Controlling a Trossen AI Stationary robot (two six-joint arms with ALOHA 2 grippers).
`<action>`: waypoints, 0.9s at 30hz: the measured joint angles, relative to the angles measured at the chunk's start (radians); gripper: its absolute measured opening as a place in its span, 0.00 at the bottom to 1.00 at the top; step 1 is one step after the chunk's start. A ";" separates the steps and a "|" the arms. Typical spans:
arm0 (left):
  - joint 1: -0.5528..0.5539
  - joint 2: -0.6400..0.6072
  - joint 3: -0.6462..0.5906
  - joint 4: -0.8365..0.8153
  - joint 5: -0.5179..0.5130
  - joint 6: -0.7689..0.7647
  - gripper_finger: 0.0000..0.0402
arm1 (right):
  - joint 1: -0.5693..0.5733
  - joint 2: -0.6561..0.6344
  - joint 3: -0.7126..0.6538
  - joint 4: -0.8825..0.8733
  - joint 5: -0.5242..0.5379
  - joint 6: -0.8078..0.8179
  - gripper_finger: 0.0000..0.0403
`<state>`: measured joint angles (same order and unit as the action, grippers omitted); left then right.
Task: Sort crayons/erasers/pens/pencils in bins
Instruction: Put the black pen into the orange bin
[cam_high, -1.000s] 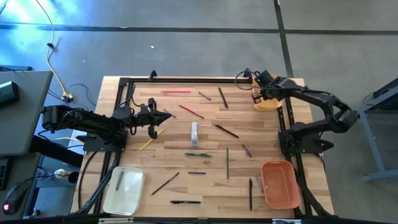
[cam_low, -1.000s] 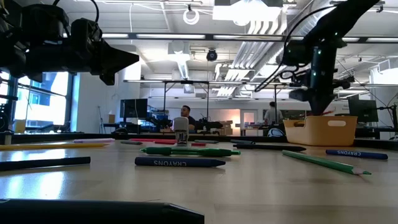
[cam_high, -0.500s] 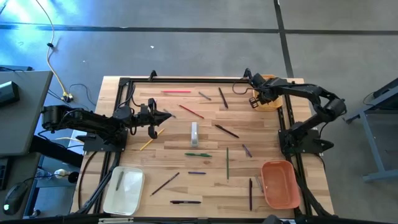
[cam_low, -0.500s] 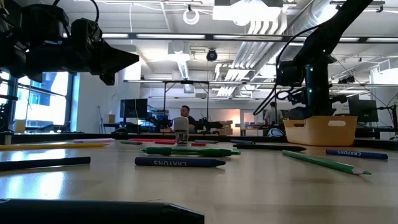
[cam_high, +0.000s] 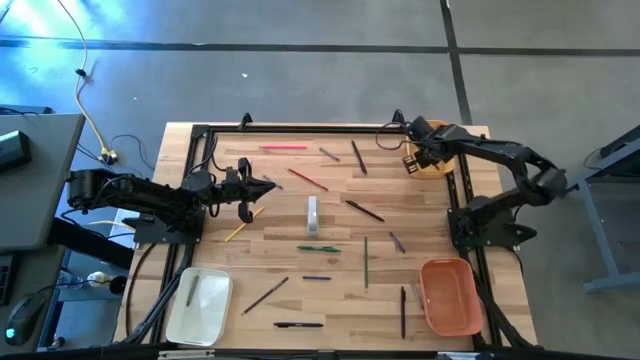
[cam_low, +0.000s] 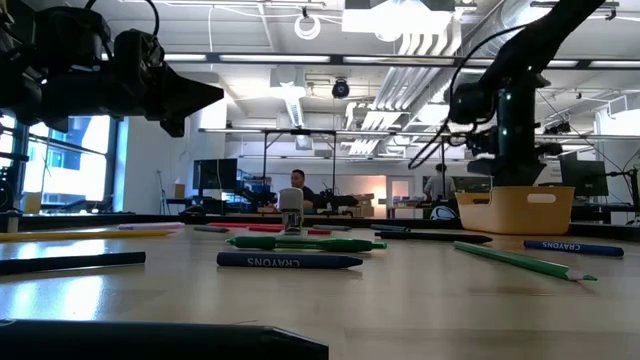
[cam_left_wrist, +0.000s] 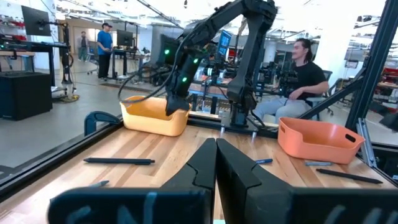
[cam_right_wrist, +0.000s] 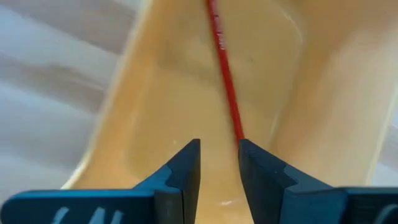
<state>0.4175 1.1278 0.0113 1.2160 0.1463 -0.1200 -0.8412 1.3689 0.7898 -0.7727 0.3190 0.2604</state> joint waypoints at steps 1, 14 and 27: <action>0.000 0.000 0.000 0.000 0.000 0.000 0.00 | 0.013 -0.024 0.000 -0.003 -0.027 -0.014 0.24; 0.000 0.000 0.000 0.000 -0.002 0.019 0.00 | 0.389 -0.232 0.000 0.206 -0.156 0.007 0.04; 0.000 0.000 0.000 -0.017 -0.001 0.019 0.00 | 0.603 -0.224 -0.148 0.966 -0.176 0.027 0.02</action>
<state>0.4175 1.1276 0.0113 1.1988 0.1452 -0.1009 -0.2382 1.1454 0.6419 0.1932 0.1430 0.2870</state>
